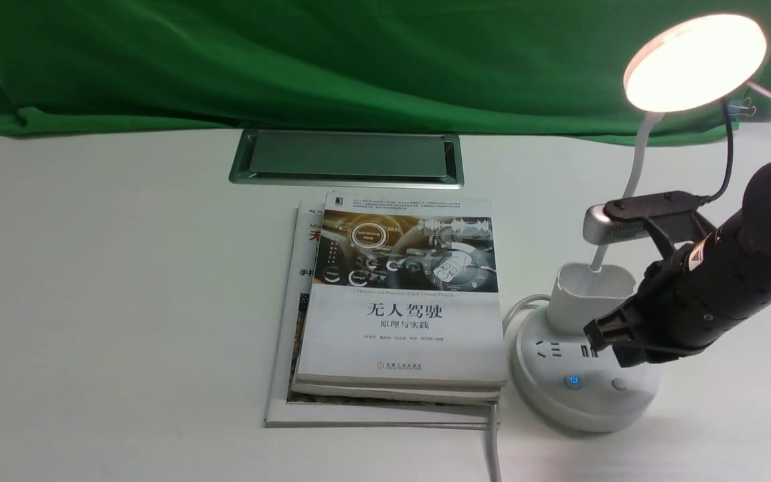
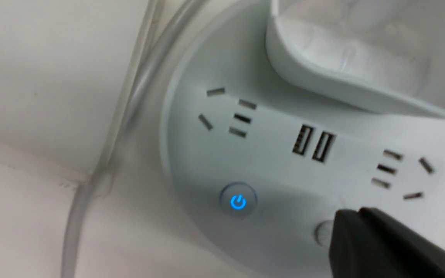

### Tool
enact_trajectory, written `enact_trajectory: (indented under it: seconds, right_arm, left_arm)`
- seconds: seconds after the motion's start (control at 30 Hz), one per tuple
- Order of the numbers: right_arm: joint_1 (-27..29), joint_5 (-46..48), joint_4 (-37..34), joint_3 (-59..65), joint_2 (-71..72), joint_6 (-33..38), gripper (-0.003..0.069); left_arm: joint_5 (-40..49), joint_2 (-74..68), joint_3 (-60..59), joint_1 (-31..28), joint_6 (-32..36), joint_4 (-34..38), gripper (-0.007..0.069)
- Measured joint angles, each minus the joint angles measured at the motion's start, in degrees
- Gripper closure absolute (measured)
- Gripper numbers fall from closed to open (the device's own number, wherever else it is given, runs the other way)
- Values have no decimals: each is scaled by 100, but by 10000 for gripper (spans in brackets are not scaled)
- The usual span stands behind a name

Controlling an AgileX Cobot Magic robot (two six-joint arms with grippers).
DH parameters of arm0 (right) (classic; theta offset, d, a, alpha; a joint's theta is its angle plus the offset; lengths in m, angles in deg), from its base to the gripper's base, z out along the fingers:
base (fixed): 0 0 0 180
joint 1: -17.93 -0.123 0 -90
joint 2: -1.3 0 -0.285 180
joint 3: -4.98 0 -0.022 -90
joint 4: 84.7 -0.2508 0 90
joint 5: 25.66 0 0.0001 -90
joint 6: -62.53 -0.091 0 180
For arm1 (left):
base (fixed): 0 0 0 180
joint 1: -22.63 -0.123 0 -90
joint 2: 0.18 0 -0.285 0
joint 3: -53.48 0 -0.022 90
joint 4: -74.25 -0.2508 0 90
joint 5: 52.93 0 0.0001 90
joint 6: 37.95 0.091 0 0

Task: Turn off the desk lamp on the white desktop by hand.
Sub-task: 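Press the power button on the lamp base to turn the lamp off with the right gripper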

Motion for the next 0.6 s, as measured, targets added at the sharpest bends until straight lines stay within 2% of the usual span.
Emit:
enact_trajectory:
  seconds: [0.33,0.6]
  right_arm:
    - [0,75,-61,-69,-549,6,622]
    - [0,25,-61,-18,-327,17,623]
  left_arm:
    - [0,0,0,0,8,0,605]
    - [0,0,0,0,8,0,605]
